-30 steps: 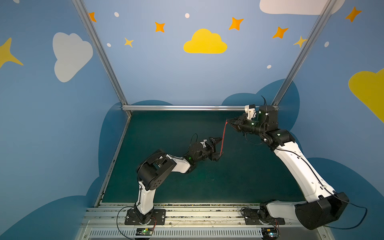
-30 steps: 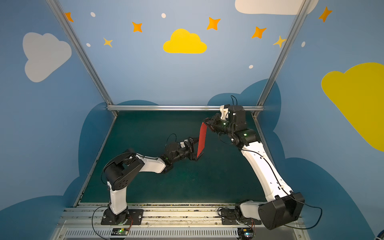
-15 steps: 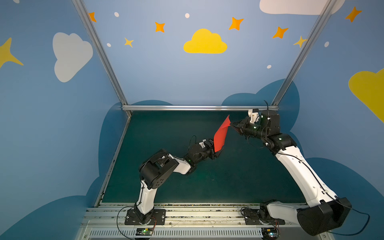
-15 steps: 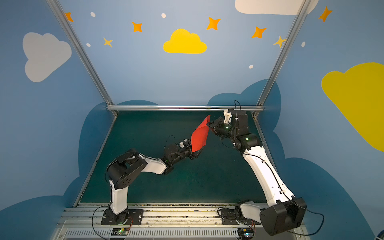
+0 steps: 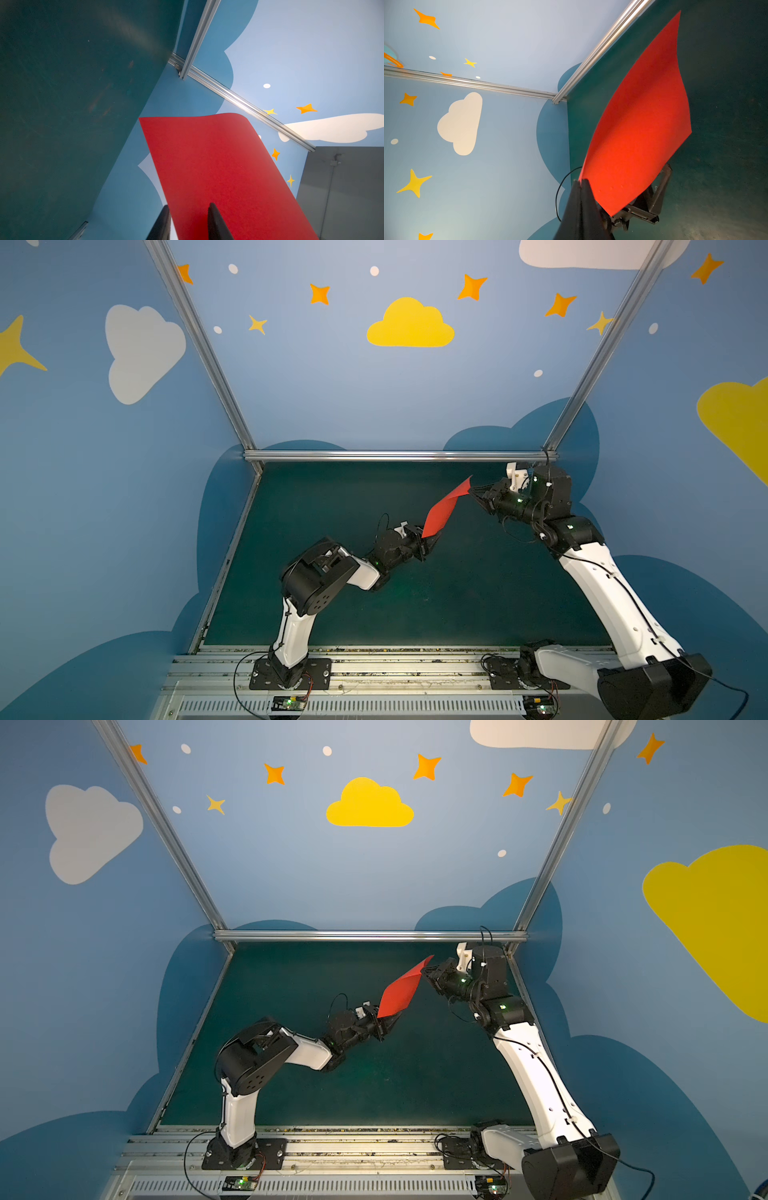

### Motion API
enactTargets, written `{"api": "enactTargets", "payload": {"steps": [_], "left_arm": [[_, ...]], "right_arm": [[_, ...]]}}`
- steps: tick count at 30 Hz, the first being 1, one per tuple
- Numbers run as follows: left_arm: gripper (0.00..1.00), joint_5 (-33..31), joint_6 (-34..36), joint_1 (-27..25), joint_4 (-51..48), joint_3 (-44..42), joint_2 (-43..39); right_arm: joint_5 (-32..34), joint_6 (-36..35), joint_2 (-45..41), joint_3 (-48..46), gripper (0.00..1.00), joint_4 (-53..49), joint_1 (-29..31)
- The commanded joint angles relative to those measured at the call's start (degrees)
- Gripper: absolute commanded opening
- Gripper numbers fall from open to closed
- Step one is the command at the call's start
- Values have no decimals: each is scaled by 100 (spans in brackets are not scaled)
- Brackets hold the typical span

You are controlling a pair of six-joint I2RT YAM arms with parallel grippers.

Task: Fold a paper plane with a square sheet of paper (fold left side to right side)
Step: 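Hold the lifted sheet with both grippers and bring the corners toward each other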

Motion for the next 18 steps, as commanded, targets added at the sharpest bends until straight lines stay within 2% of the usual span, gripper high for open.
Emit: {"api": "enactTargets", "payload": {"steps": [1, 9, 16, 17, 18], "left_arm": [[23, -14, 67, 61, 128, 52, 55], [4, 53, 184, 231, 74, 38, 9], [3, 414, 740, 600, -186, -18, -304], [3, 530, 905, 674, -312, -28, -381], [3, 666, 1048, 744, -442, -26, -442]], "right_arm": [[-103, 0, -188, -122, 0, 88, -52], [-204, 44, -609, -557, 0, 88, -213], [-306, -9, -1272, -1278, 1, -127, -350], [-303, -24, -1386, -1424, 22, -181, -391], [-307, -69, -1473, -1535, 39, -242, -436]]}}
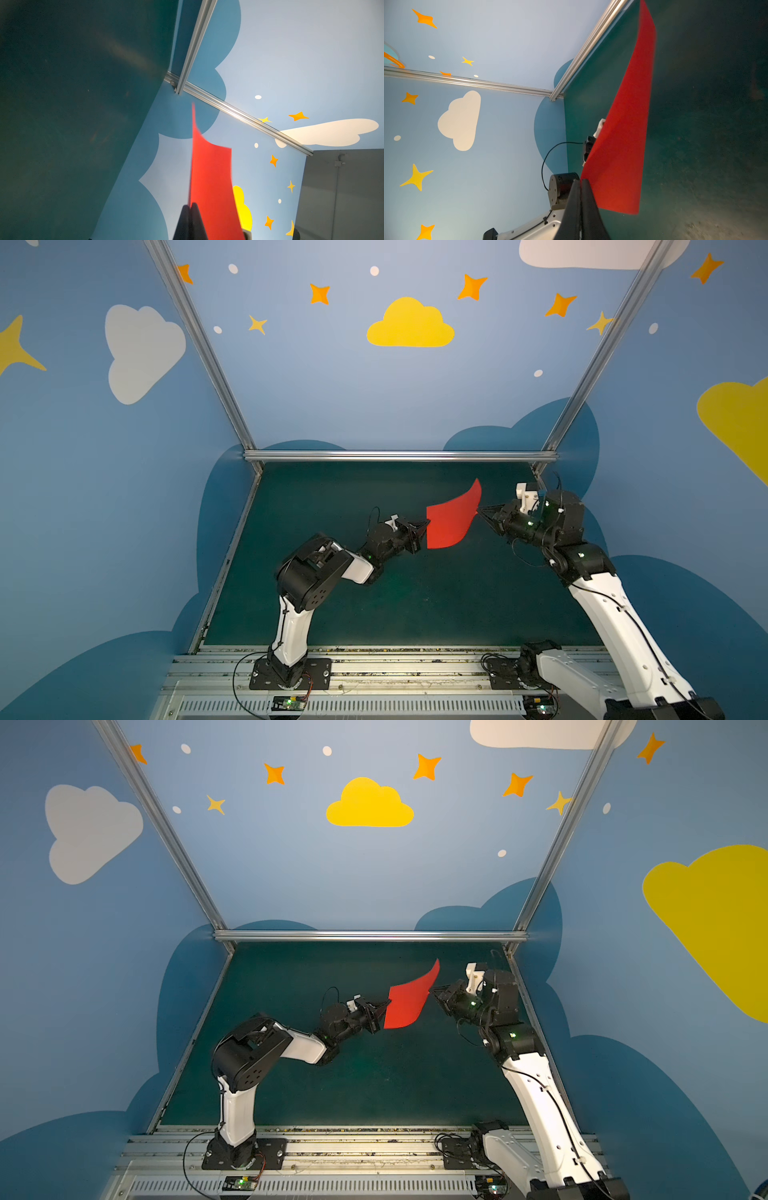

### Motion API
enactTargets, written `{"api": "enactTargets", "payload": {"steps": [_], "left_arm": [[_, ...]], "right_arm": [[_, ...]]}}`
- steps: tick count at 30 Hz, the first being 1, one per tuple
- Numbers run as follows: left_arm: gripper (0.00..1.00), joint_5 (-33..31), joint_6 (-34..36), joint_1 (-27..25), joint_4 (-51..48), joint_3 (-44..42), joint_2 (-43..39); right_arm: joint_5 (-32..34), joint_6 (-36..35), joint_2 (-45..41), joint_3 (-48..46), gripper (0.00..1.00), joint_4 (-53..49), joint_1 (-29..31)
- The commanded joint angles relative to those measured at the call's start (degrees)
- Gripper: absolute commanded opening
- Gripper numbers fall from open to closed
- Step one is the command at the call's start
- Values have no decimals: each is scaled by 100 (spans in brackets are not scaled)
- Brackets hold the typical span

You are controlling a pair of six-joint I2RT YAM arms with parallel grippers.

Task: Fold a paper plane with a square sheet of paper (fold left side to right side)
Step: 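Hold the lifted sheet with both grippers and bring the corners toward each other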

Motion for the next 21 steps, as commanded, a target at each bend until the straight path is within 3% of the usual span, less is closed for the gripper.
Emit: {"api": "enactTargets", "payload": {"steps": [1, 3, 9, 16, 21], "left_arm": [[3, 519, 726, 257, -359, -18, -398], [3, 907, 1163, 400, -842, 9, -519], [3, 1624, 3286, 576, -3166, 88, -737], [3, 1073, 5716, 607, -5808, 409, -983], [3, 666, 6633, 607, -6853, 695, -1027]], "right_arm": [[-87, -194, -336, -362, 53, -302, -149], [29, -476, -542, -573, 66, -677, -298], [162, -914, -732, -1418, 73, -854, -619], [-230, -2307, 323, -1629, 74, -915, -579], [-493, -2569, 1130, -1688, 72, -430, -408]]}}
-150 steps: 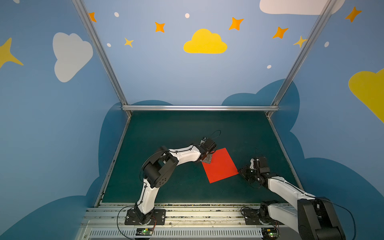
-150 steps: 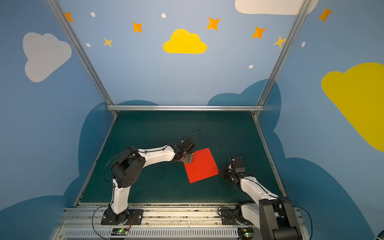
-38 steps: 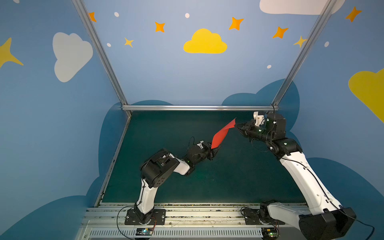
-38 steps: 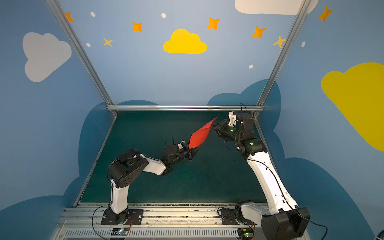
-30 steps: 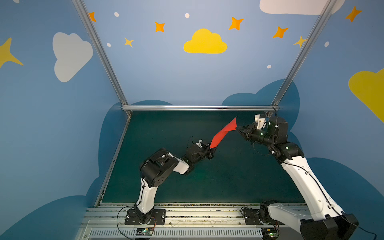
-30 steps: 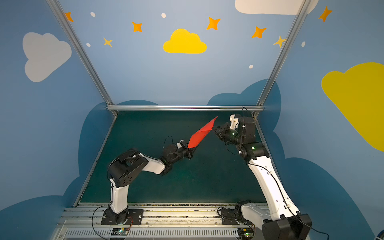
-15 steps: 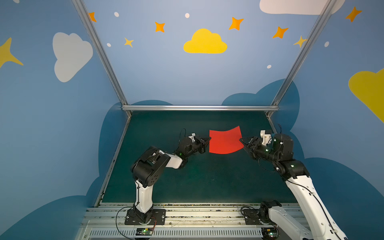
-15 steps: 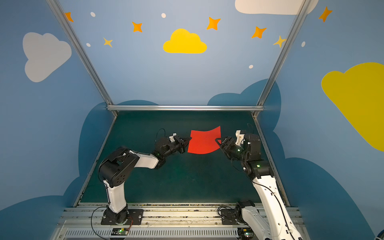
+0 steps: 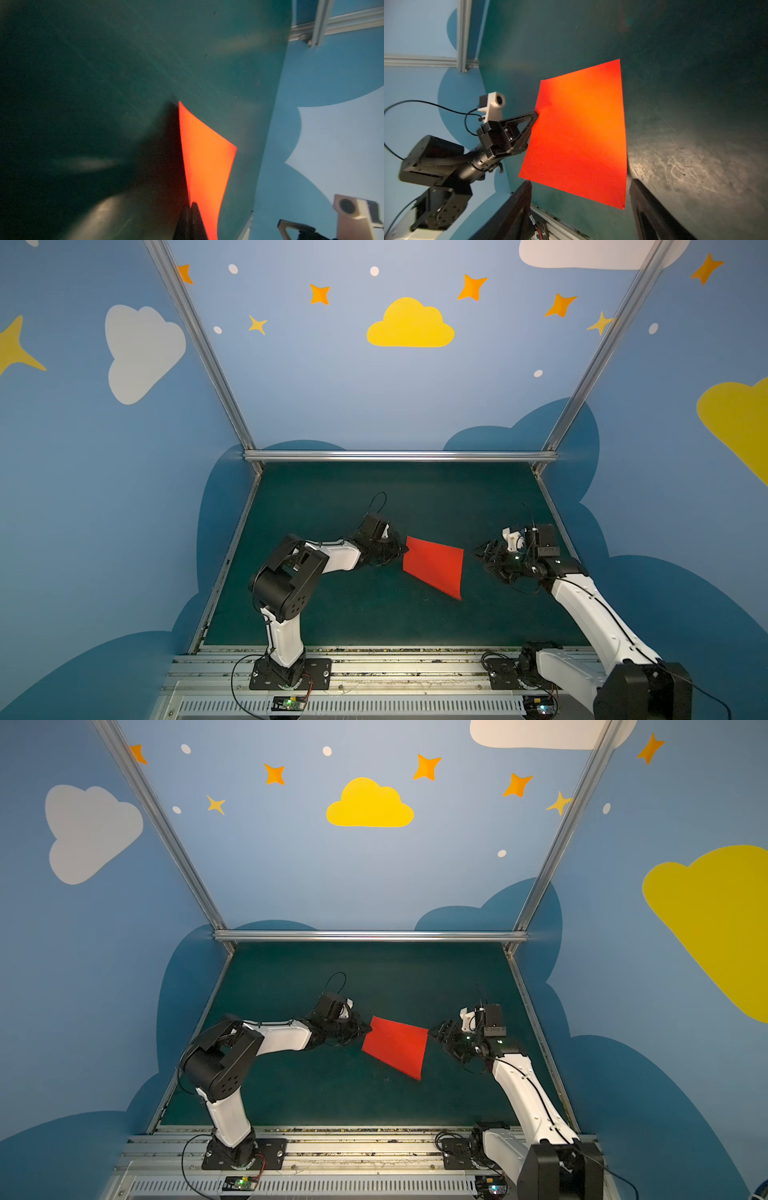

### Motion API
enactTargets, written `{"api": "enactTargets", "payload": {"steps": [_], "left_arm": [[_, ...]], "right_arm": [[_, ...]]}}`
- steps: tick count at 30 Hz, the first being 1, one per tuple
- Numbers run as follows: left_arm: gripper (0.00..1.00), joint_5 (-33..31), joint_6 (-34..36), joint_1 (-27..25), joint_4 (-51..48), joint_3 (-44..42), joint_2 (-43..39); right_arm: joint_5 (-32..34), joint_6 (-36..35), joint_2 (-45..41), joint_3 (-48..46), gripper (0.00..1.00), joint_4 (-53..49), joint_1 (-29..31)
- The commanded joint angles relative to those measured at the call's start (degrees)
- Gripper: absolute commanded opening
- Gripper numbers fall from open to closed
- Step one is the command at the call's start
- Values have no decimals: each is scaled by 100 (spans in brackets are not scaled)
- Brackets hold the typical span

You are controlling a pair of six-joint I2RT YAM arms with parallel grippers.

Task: Fold a paper plane with a square sheet of paper (fold left side to right side)
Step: 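Hold the lifted sheet with both grippers and bring the corners toward each other, then lower the red sheet onto the table with both grippers, folding it in half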

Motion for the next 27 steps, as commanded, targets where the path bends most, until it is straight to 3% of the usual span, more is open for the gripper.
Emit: {"api": "enactTargets", "payload": {"steps": [1, 5, 7, 12, 18, 22, 27], "left_arm": [[3, -382, 1240, 19, -1262, 270, -199], [3, -735, 1575, 21, -1790, 413, -292], [3, -945, 1514, 11, -1914, 370, -380], [3, -1887, 916, 10, -2019, -106, -820], [3, -2486, 299, -37, -1941, -606, -1269], [3, -2713, 205, -114, -2008, -717, -1409], [3, -2736, 207, -124, -2080, -734, -1441]], "right_arm": [[-301, -473, 455, -10, 70, 337, 200], [-236, -489, 1054, 193, 63, 581, 604], [-181, -400, 1386, 276, 54, 753, 800], [-109, -24, 2132, 414, 32, 1356, 1295], [18, 211, 2769, 752, 10, 1719, 1813], [92, 247, 3161, 1044, 0, 1758, 2052], [236, 292, 3570, 1284, 0, 1764, 2238]]}}
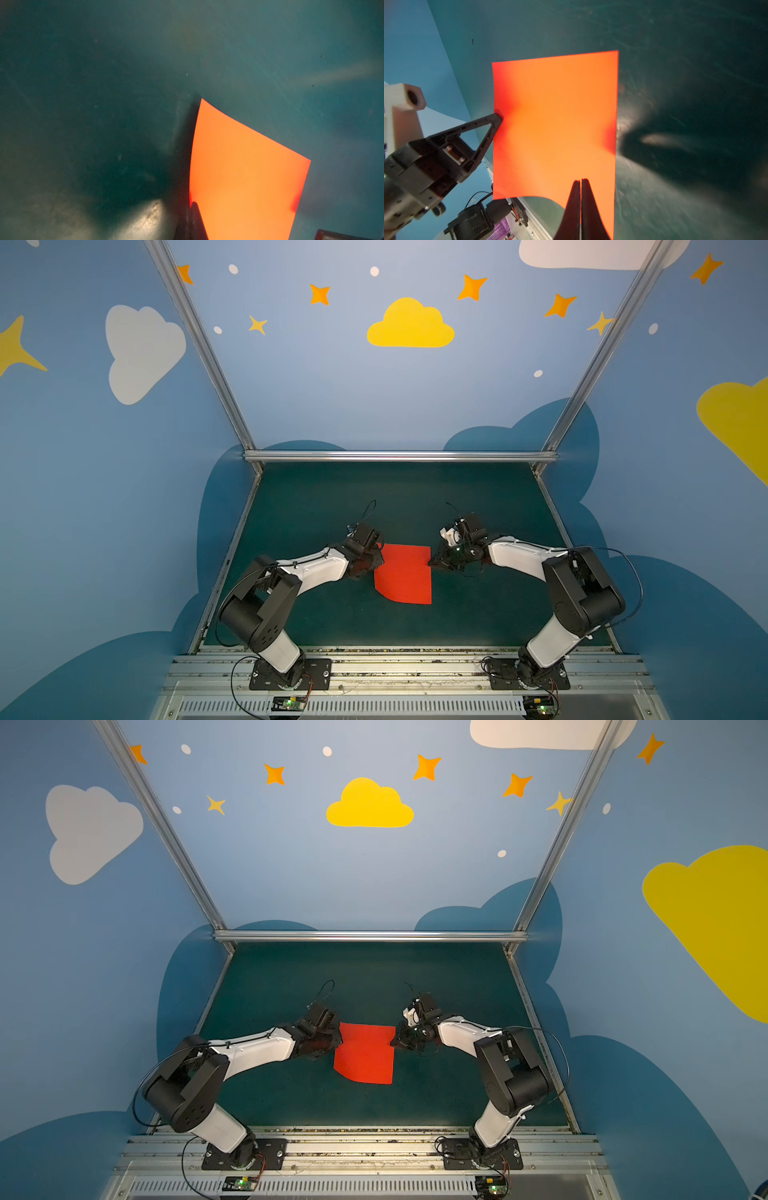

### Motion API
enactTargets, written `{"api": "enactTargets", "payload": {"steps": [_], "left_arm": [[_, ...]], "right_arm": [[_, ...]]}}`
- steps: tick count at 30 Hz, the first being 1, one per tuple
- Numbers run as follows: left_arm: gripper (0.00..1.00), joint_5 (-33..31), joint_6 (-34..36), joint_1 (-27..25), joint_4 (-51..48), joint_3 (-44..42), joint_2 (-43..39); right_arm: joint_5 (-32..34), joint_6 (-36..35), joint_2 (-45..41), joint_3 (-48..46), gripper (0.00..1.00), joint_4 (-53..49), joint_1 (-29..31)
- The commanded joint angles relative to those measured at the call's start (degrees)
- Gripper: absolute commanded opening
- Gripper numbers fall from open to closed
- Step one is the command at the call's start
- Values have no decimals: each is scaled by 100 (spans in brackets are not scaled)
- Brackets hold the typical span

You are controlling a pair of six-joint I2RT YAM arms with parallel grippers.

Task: Fold a paper plane with a square sheet of paper (fold left side to right side)
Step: 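Lower the red sheet onto the table with both grippers, folding it in half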

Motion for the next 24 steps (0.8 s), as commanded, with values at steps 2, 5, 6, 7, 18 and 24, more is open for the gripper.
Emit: {"api": "enactTargets", "payload": {"steps": [2, 5, 6, 7, 18, 24], "left_arm": [[3, -233, -44, -14, -174, -66, -165], [3, -208, 10, -14, -131, -86, -256], [3, -170, 49, -19, -110, -81, -285], [3, -117, 84, -24, -79, -75, -307], [3, 750, 417, -417, 143, 647, 3], [3, 1004, 443, -688, 82, 1320, 560]], "right_arm": [[211, 62, 283, 194, 0, 50, 126], [331, 71, 388, 171, 0, 37, 143], [381, 71, 410, 160, 0, 25, 137], [417, 63, 437, 151, 0, 8, 149], [497, 27, 635, 30, 0, 93, 151], [453, 29, 731, -11, 0, 180, 150]]}}
